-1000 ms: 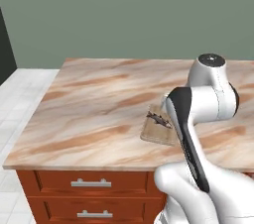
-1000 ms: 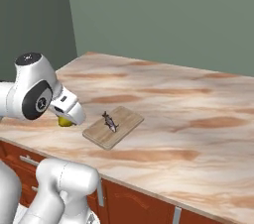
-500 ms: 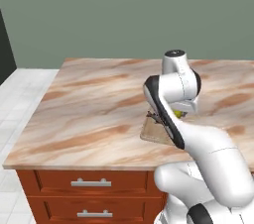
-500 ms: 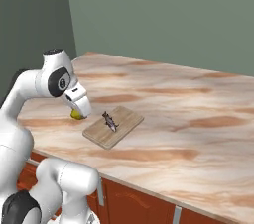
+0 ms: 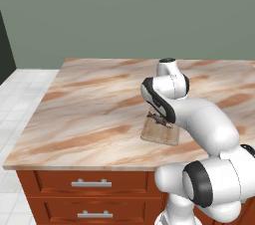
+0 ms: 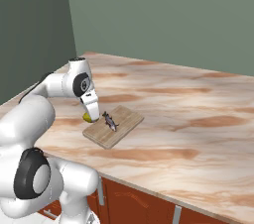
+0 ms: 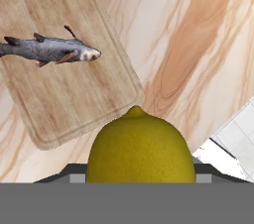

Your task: Retrieve a lemon from the fridge and place it on the cutting board with the fish.

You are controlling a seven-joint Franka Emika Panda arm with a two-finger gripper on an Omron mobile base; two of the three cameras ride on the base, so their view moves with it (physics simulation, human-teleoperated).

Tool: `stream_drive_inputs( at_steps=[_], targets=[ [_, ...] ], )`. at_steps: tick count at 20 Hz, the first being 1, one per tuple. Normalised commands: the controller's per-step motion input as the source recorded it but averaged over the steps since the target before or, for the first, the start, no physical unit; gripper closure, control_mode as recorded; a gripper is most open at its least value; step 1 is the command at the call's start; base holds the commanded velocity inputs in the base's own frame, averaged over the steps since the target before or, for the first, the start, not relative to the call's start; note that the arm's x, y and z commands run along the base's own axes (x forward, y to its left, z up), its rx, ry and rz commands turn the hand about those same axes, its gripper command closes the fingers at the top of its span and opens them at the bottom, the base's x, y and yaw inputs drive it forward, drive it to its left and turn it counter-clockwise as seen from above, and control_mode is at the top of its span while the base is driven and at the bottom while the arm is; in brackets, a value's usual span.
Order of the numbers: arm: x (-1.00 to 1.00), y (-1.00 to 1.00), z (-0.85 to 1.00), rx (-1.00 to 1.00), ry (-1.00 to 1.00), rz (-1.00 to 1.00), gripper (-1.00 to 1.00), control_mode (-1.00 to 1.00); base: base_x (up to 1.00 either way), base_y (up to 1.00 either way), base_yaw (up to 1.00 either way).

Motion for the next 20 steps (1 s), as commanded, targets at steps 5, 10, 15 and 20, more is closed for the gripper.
stream_drive_inputs(
  at_steps=[5,10,15,20],
  targets=[
    [0.38,0.23,-0.32,0.06,-0.02,0.00,1.00,-1.00,0.00,0.00,0.00],
    [0.63,0.01,-0.42,0.00,0.00,0.00,1.00,-1.00,0.00,0.00,0.00],
    [0.48,0.00,-0.46,0.00,0.00,0.00,1.00,-1.00,0.00,0.00,0.00],
    [0.38,0.00,-0.46,0.00,0.00,0.00,1.00,-1.00,0.00,0.00,0.00]
  ],
)
